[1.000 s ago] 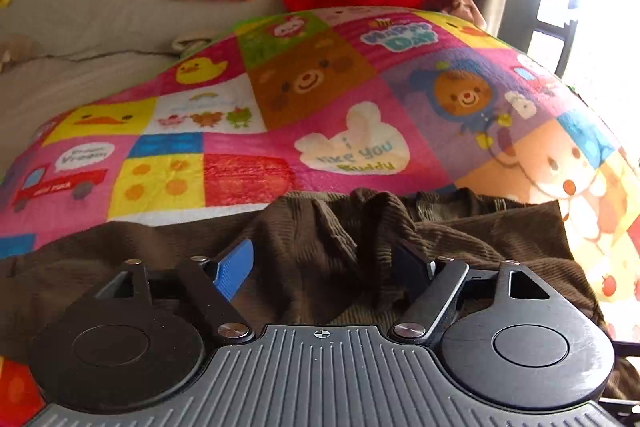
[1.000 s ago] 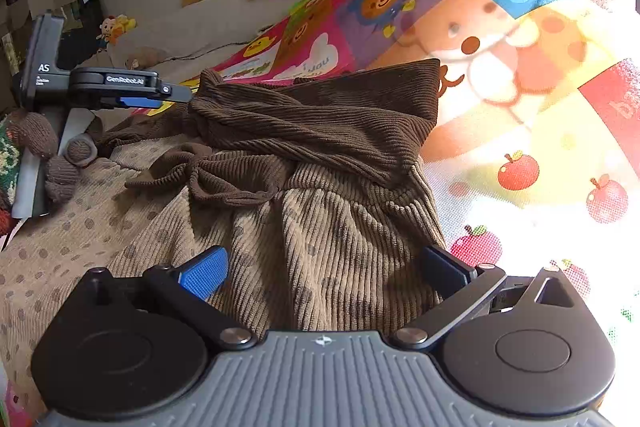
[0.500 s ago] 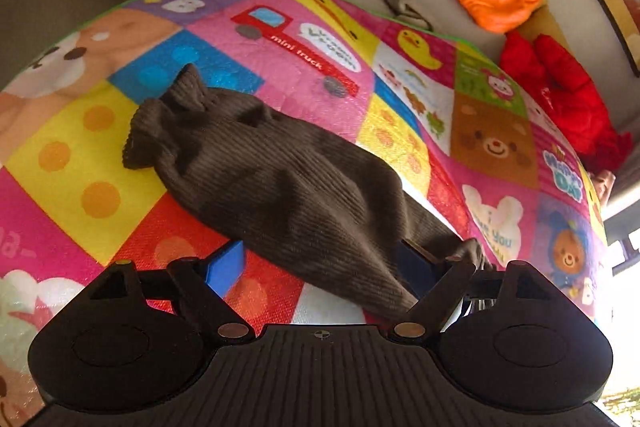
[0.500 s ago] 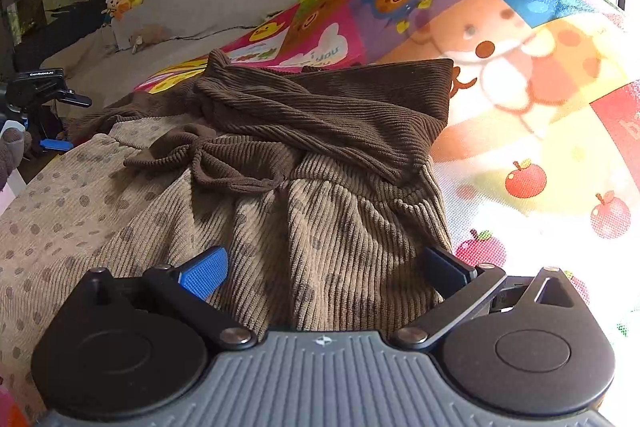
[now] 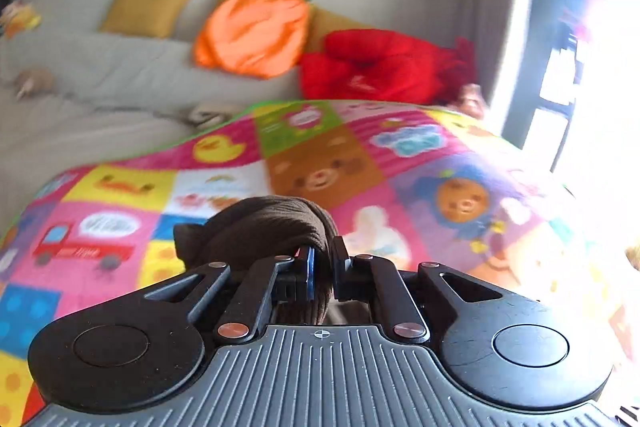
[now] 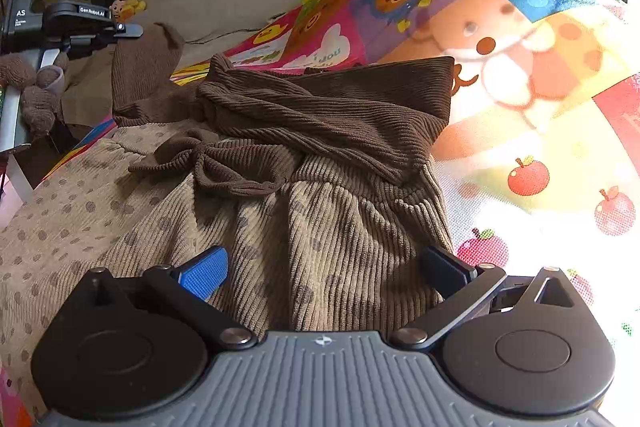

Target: Fold clothes

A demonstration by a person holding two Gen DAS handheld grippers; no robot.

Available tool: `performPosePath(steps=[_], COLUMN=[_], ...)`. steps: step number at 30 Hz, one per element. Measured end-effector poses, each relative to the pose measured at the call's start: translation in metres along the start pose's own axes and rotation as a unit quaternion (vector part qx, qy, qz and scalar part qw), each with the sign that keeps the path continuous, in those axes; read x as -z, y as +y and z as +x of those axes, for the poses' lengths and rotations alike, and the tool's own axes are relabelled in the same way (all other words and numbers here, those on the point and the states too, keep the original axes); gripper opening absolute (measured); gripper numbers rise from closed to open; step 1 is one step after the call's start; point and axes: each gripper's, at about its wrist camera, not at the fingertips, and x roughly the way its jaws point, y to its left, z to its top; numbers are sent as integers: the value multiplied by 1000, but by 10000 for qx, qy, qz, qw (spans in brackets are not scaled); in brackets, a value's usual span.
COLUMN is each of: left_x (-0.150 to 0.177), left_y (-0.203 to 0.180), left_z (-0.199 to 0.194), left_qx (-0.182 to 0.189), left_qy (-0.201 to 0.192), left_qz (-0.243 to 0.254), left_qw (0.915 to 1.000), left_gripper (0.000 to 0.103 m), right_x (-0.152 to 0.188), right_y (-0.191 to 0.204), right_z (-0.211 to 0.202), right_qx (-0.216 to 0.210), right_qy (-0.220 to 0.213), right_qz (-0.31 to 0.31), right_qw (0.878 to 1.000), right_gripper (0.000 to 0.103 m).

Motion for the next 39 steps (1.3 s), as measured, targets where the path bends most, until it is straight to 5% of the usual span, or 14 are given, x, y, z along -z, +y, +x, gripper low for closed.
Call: performPosePath(steps=[4, 7, 10, 14, 20, 23, 27, 32, 36, 39], left_x=[27, 55, 74, 73, 73, 79, 86, 96, 93, 86], left_y=[-71, -101, -107, -88, -43, -31, -16, 4, 9, 8], left_z=[15, 31, 36, 23, 6, 8, 11, 15, 25, 37], left_qx=[964, 1452, 1552, 1468, 1024, 1092, 1181, 1290, 1352, 1386], left_qy=[405, 788, 1110, 1094, 1053, 1036, 1011, 978, 1058, 1172], left_qz=[759, 1127, 1298, 1127, 855, 578, 207, -256, -464, -539], left_qw=[9916, 9798, 9730, 9766, 9854, 9869, 9876, 9865, 9841, 9819], left_gripper=[17, 66, 76, 92, 99, 99, 100, 102, 102, 103], right_x=[0, -1, -1, -7, -22, -53, -95, -118, -113, -123], right_y=[-3, -3, -1, -6, -15, -13, -22, -24, -14, -1], right_z=[-1, -1, -1, -6, -21, -31, 0, 67, 114, 104], right_qx=[-74, -94, -72, -228, -545, -508, -506, -213, -229, -314], right_qy=[-16, -3, 34, 42, -103, -534, -575, -393, 85, -89], right_qz=[63, 51, -20, 78, 308, 361, 969, 1160, 1375, 1180], right_qw=[10000, 9999, 10000, 9997, 9980, 9966, 9923, 9922, 9902, 9925], right_gripper=[103, 103, 103, 103, 103, 103, 102, 85, 47, 22])
